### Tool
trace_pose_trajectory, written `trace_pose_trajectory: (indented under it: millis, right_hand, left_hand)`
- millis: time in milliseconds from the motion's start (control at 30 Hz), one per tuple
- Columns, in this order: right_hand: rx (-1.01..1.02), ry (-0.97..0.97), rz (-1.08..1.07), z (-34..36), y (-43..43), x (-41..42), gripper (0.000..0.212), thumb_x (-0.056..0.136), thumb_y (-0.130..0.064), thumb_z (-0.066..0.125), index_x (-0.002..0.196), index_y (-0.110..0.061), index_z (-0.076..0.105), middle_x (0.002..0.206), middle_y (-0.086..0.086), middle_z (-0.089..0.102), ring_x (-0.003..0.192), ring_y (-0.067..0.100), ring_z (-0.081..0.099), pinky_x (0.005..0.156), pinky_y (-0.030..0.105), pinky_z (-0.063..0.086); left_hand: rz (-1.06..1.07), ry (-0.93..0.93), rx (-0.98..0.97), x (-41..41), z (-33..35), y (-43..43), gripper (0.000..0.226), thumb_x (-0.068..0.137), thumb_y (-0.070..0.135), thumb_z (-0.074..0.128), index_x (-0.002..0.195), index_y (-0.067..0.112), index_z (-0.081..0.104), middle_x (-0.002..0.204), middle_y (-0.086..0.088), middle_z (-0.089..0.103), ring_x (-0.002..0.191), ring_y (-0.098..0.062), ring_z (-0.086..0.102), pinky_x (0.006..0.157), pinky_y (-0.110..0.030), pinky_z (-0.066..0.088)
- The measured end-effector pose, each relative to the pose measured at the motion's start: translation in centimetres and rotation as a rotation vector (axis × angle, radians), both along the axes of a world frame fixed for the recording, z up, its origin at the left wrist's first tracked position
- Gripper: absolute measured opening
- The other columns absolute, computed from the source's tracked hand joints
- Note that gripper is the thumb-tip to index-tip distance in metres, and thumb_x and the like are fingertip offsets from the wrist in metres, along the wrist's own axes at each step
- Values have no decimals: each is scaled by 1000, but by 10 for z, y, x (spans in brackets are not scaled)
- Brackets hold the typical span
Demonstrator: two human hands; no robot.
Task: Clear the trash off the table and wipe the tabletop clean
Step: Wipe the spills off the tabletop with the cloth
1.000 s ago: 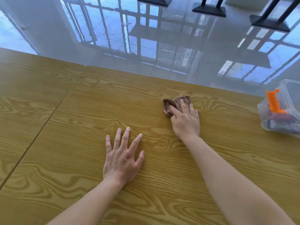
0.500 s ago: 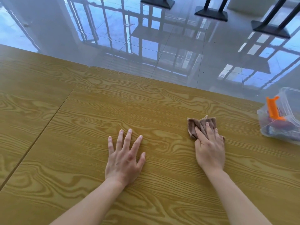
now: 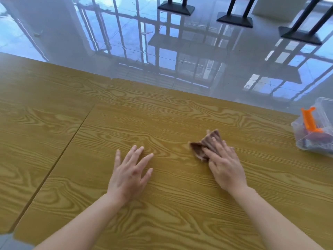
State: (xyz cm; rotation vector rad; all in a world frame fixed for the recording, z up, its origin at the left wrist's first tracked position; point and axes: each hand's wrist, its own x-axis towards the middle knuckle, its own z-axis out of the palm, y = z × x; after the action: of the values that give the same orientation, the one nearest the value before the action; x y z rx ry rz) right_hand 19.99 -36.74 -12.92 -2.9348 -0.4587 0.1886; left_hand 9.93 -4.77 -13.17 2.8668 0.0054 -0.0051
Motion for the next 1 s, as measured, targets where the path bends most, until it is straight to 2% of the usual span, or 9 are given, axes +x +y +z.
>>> trace_pose_trajectory:
  millis: [100,200,367,500,633,700,767,867,1000]
  right_hand:
    - [0,-15,-217,0,48,42,47,98,-38,34,145,-45,40,165,-2,17,151,31,14,122,50,10]
    - [45,11,-246,2,112,78,45,99,-39,33,144,-47,38,165,-2,15,151,33,12,122,51,8]
    - [60,-20,188,0,204,31,44,97,-41,36,139,-49,43,165,-5,17,151,32,14,122,51,5]
    - [121,-19,409,-2,141,-42,43,96,-39,39,136,-44,51,162,-10,25,151,21,16,123,42,11]
    - [82,-18,108,0,57,-28,45,96,-34,39,139,-39,53,161,-10,21,152,17,13,124,40,7]
    - [60,-32,-120,2,66,-7,45,98,-31,41,142,-39,49,162,-7,21,152,21,14,124,44,9]
    - [59,-63,-214,2,104,8,46,99,-31,42,144,-39,46,163,-5,21,151,27,16,123,47,12]
    - [66,-67,-29,0,173,6,46,98,-32,41,143,-40,43,164,-5,17,151,29,15,123,49,11]
    - [162,3,446,3,209,-16,54,97,-32,40,148,-48,30,164,-11,18,152,18,11,124,42,5]
  left_hand:
    - [130,70,121,-8,-2,48,59,91,68,17,147,52,22,162,0,15,150,-27,3,114,-67,-1]
    - [148,69,129,-12,-11,67,60,90,72,13,147,57,10,163,4,6,150,-25,-3,114,-67,-1]
    - [135,27,123,-13,-15,70,61,90,70,26,147,51,23,162,3,16,150,-26,6,115,-66,4]
    - [139,5,102,-14,-15,72,63,89,68,31,147,43,31,161,3,21,150,-25,8,115,-66,7]
    - [128,8,97,-13,-17,70,62,90,67,30,147,41,31,161,2,20,150,-27,7,115,-67,5]
    - [134,9,99,-13,-18,68,63,91,66,30,148,40,29,161,1,19,150,-28,5,115,-67,3]
    - [140,9,88,-12,-17,67,63,91,66,30,148,39,28,161,1,18,150,-27,3,115,-66,1]
    - [155,-10,41,-14,-16,68,70,90,66,32,151,34,23,161,2,19,150,-24,3,117,-62,0]
    - [186,-55,-148,-17,-10,74,74,87,62,37,153,36,17,160,3,23,150,-14,8,120,-55,-1]
